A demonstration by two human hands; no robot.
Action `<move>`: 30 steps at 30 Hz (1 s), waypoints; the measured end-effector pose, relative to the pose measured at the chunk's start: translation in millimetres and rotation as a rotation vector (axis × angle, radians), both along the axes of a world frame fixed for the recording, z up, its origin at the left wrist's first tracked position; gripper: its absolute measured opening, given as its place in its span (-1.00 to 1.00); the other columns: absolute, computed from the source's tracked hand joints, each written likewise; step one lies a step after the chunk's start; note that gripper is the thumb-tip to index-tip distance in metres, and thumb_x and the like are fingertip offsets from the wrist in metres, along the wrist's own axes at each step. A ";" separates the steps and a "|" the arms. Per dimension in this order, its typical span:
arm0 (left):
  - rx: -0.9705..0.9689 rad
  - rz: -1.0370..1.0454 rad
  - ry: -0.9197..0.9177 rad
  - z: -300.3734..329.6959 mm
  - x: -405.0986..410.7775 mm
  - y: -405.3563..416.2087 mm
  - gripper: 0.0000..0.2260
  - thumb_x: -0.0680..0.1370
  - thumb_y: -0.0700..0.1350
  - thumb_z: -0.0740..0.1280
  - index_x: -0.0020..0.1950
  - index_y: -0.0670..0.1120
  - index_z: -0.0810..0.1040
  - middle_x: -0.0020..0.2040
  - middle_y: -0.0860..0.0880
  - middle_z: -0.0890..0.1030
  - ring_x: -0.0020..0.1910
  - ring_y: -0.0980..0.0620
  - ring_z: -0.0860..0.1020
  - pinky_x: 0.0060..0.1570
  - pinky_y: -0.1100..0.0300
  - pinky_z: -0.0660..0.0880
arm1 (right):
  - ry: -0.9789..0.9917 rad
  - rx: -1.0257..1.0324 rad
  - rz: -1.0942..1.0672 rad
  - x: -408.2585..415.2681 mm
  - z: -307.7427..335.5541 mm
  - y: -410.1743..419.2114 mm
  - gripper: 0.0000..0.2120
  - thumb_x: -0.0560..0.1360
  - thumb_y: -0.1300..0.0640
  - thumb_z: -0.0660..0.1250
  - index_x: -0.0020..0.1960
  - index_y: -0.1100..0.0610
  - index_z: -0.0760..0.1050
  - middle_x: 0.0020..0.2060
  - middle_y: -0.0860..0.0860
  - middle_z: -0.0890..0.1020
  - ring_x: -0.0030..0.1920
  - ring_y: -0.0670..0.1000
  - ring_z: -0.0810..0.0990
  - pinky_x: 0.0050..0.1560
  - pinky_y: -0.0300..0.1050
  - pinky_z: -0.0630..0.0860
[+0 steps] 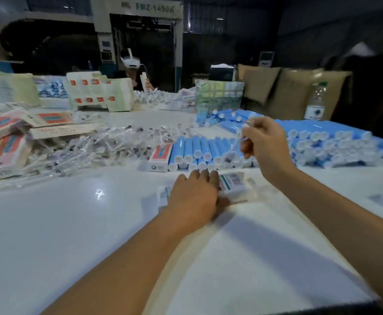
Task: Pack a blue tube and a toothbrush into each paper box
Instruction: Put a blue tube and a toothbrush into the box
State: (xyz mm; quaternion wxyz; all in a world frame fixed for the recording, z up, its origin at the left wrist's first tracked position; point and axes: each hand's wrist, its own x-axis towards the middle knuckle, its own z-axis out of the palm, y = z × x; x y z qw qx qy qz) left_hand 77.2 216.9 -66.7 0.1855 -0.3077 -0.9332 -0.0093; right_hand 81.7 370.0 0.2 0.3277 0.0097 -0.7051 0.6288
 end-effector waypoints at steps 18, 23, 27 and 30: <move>0.048 0.104 -0.005 2.1 2.7 7.5 -0.34 0.54 0.33 0.02 0.50 -0.05 0.12 0.37 -0.04 0.37 0.32 -0.06 0.32 0.19 0.03 0.29 | -0.216 -0.018 -0.202 12.1 -59.2 25.6 -0.81 0.47 0.09 0.35 -0.30 0.12 0.53 -0.24 0.08 0.62 -0.23 -0.03 0.53 -0.22 -0.06 0.48; 0.078 0.106 0.033 3.2 3.3 8.3 -0.35 0.54 0.31 0.04 0.48 -0.07 0.15 0.33 -0.05 0.40 0.27 -0.07 0.35 0.15 0.04 0.31 | -0.301 0.048 0.033 18.4 -58.1 10.7 -0.77 0.58 -0.09 0.15 -0.02 -0.02 0.54 0.11 0.11 0.57 0.14 0.06 0.54 0.18 0.05 0.49; 0.108 0.167 0.065 6.7 0.9 0.6 -0.37 0.54 0.30 0.01 0.47 -0.08 0.15 0.32 -0.07 0.40 0.26 -0.09 0.36 0.09 0.03 0.34 | -0.093 0.139 -0.242 27.6 -52.8 17.8 -0.78 0.53 0.06 0.27 -0.30 -0.02 0.49 -0.15 -0.03 0.52 -0.03 -0.04 0.45 -0.02 -0.17 0.34; 0.173 0.218 0.075 7.9 0.7 0.2 -0.38 0.54 0.30 0.02 0.46 -0.09 0.15 0.30 -0.07 0.40 0.25 -0.10 0.36 0.08 0.01 0.35 | -0.071 0.315 -0.284 31.1 -55.6 14.3 -0.82 0.52 0.12 0.32 -0.23 0.09 0.62 -0.31 -0.12 0.49 -0.16 -0.06 0.41 -0.19 -0.23 0.26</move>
